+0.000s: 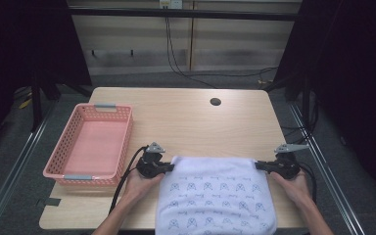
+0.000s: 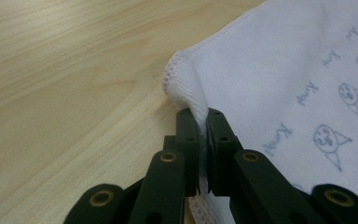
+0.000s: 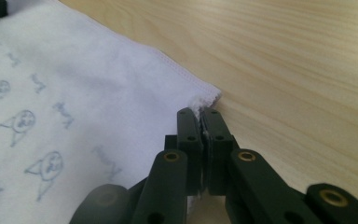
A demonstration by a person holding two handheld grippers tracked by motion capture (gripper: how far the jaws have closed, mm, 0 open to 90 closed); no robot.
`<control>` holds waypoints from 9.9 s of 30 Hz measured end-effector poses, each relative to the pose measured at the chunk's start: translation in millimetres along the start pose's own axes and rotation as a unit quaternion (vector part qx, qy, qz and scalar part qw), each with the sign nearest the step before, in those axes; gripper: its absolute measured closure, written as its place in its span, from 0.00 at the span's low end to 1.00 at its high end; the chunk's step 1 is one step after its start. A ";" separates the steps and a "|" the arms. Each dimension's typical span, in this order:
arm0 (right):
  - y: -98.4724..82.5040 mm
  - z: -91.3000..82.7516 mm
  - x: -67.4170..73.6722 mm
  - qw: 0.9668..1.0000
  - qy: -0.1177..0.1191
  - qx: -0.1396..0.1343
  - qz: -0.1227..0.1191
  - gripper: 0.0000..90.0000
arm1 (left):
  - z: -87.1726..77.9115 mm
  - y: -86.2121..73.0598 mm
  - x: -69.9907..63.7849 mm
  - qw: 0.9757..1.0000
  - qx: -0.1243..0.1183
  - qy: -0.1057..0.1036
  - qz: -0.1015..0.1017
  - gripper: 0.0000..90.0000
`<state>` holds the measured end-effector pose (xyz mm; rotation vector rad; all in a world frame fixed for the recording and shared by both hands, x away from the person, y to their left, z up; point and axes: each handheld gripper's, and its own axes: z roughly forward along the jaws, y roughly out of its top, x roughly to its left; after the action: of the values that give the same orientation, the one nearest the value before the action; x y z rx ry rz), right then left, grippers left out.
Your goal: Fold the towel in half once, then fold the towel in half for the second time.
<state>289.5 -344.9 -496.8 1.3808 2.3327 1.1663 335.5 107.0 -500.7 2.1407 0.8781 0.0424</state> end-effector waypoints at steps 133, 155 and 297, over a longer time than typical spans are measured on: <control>-47.9 -36.3 69.5 0.995 0.045 0.084 -0.005 0.99 | -47.5 -54.8 -36.5 1.000 0.021 -0.019 -0.009 0.97; 1.6 3.5 16.2 0.997 -0.005 0.062 0.042 0.99 | -3.4 4.9 13.8 0.999 0.012 0.031 -0.033 0.97; 21.1 28.1 50.7 0.997 0.054 0.023 -0.046 0.57 | 3.2 6.6 -1.9 1.000 0.000 -0.005 0.000 0.67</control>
<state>290.1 -283.6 -489.7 1.2390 2.4841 1.1966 338.8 100.8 -497.9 2.1392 0.8726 0.0313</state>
